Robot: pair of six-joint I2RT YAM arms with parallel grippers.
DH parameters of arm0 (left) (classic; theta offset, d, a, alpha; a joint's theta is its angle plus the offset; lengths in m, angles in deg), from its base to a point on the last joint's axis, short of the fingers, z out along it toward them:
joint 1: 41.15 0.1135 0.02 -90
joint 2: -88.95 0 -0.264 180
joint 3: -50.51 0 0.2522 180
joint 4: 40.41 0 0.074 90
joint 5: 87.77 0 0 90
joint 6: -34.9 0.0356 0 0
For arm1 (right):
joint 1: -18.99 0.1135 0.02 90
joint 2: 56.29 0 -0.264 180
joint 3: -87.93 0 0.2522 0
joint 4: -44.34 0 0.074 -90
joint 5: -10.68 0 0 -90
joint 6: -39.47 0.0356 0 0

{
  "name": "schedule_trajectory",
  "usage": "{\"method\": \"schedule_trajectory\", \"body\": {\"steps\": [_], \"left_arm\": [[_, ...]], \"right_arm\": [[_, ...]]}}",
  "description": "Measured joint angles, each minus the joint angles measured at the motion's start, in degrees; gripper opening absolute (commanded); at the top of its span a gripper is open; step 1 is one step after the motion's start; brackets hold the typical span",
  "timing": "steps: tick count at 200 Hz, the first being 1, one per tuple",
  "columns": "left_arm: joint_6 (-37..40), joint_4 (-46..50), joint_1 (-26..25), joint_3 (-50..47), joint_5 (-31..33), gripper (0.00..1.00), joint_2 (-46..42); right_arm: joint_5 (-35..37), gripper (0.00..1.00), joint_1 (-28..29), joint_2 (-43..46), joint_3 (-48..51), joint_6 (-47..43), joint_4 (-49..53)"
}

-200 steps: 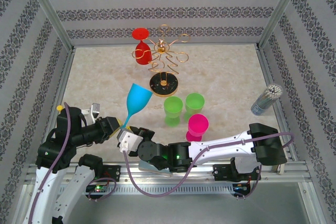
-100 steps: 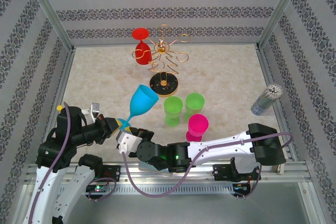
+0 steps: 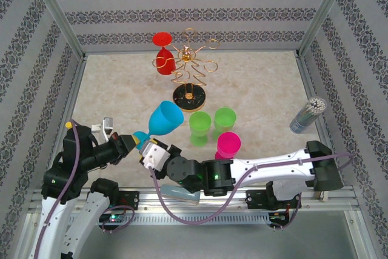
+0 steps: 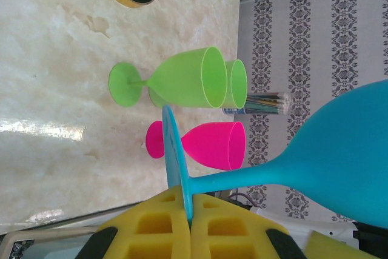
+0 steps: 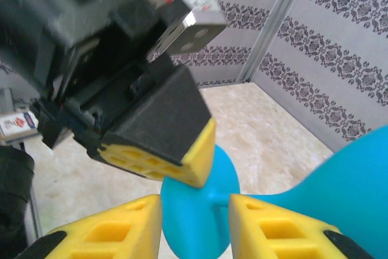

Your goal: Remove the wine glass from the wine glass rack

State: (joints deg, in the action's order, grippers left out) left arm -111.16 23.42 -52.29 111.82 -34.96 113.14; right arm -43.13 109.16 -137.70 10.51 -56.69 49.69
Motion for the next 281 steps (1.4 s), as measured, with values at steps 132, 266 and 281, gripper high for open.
{"method": "schedule_trajectory", "body": {"steps": [132,266,281], "left_arm": [[1.84,-2.56,0.00,-3.67,0.35,0.00,-4.07],[1.86,-2.62,0.00,-4.26,0.83,0.00,-4.94],[1.86,-2.62,0.00,-4.48,0.85,0.00,-4.92]], "right_arm": [[-14.64,0.52,-11.96,17.88,-9.64,20.74,22.38],[-48.17,0.55,-28.15,14.01,-11.43,32.83,26.73],[-49.40,0.55,-28.15,13.33,-12.28,32.85,26.73]]}}
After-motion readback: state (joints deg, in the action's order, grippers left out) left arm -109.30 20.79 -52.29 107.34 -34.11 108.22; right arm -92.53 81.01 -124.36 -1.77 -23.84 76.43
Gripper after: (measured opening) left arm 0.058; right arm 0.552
